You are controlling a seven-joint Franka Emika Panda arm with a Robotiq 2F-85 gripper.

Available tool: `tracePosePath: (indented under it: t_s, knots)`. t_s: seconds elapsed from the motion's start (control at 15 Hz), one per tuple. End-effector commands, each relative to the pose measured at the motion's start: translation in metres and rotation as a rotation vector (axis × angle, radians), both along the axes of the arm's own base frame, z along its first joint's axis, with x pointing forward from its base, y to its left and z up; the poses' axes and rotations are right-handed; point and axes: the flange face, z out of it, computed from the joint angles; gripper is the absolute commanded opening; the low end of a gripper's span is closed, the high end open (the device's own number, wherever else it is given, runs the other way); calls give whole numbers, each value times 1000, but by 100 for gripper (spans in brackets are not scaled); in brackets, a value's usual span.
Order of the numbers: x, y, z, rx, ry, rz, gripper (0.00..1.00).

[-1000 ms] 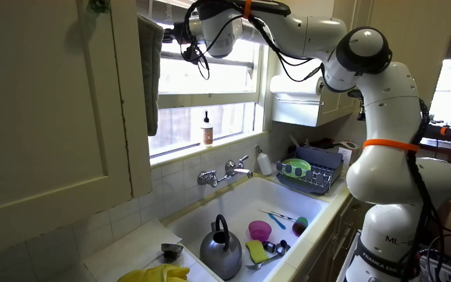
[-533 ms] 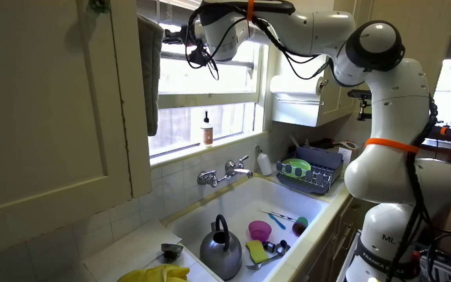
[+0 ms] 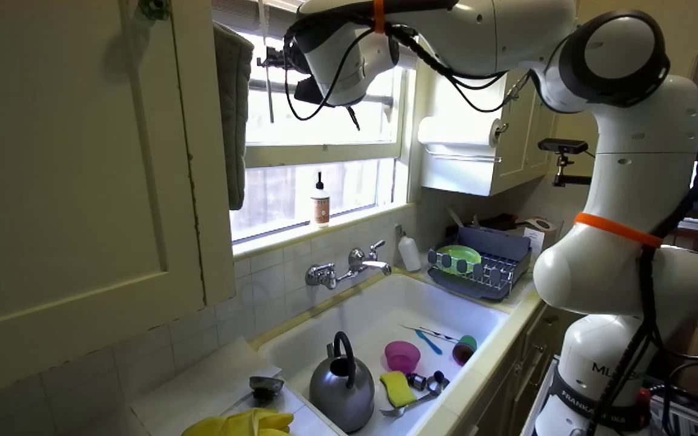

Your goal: Pull the curtain string

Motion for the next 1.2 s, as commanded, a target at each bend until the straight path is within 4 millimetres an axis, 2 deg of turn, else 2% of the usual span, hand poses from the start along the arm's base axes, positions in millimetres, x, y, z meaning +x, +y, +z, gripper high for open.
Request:
tracePosePath:
  t_s: [0.0,0.07,0.13,0.27,0.33,0.4,0.73,0.8,1.13]
  knots:
    - [-33,-9,-2,75,-15,-160,3]
    - [-45,-17,8,97,-38,-185,3]
    - [-44,-13,-5,79,-16,-210,3]
    - [-51,-18,-9,84,-17,-256,3]
    - [-38,-3,2,14,-21,-152,3]
    - [-41,1,3,-10,-25,-152,13]
    - [-41,5,2,-17,-23,-142,13]
    - [-41,4,2,-18,-23,-142,3]
    - [-62,-5,-9,-39,-82,-293,3]
